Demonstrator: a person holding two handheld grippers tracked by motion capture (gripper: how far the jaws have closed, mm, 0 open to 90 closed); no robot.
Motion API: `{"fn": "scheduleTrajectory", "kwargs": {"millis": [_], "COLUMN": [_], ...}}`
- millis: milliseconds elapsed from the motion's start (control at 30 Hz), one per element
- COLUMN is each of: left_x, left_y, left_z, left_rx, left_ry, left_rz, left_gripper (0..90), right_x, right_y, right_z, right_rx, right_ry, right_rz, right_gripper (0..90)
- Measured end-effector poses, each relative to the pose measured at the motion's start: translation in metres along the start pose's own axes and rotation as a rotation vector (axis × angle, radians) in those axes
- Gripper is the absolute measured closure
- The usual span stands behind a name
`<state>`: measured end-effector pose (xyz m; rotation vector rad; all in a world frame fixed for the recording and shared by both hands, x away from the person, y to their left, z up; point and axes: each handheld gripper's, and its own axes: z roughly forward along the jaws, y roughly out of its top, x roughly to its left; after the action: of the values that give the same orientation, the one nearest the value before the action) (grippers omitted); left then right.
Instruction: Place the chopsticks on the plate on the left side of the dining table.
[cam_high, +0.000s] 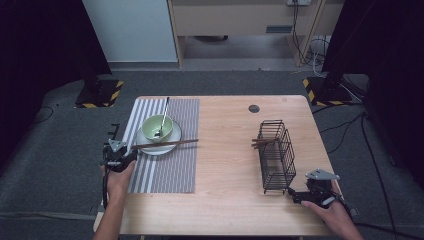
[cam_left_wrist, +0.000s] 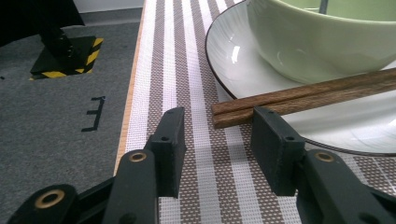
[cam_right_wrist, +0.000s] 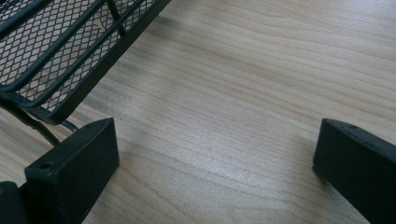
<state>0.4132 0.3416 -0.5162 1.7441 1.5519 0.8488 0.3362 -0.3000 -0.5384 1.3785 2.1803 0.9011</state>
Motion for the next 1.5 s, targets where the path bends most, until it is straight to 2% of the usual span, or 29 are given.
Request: {"fn": "scheduleTrajectory", "kwargs": {"millis": [1000, 1067, 1500], "left_x": [0.0023, 0.0030, 0.0058], "left_y": [0.0021, 0.0028, 0.0037], "left_z": [0.0021, 0.0025, 0.0067], "left_rx": [-0.010, 0.000, 0.006], "left_ry": [-0.004, -0.003, 0.007], "left_rz": [-0.005, 0.007, -0.001], "left_gripper": [56.0, 56.0, 55.9], "right_x": [0.0002, 0.0002, 0.0003], "right_y": [-0.0001, -0.0001, -0.0001], "right_z": [-0.0001, -0.0001, -0.0001], "right_rx": [0.000, -0.001, 0.000], "right_ry": [-0.002, -0.002, -0.002], "right_rz": [0.002, 0.001, 0.002], "right_gripper": [0.5, 0.5, 0.5]}}
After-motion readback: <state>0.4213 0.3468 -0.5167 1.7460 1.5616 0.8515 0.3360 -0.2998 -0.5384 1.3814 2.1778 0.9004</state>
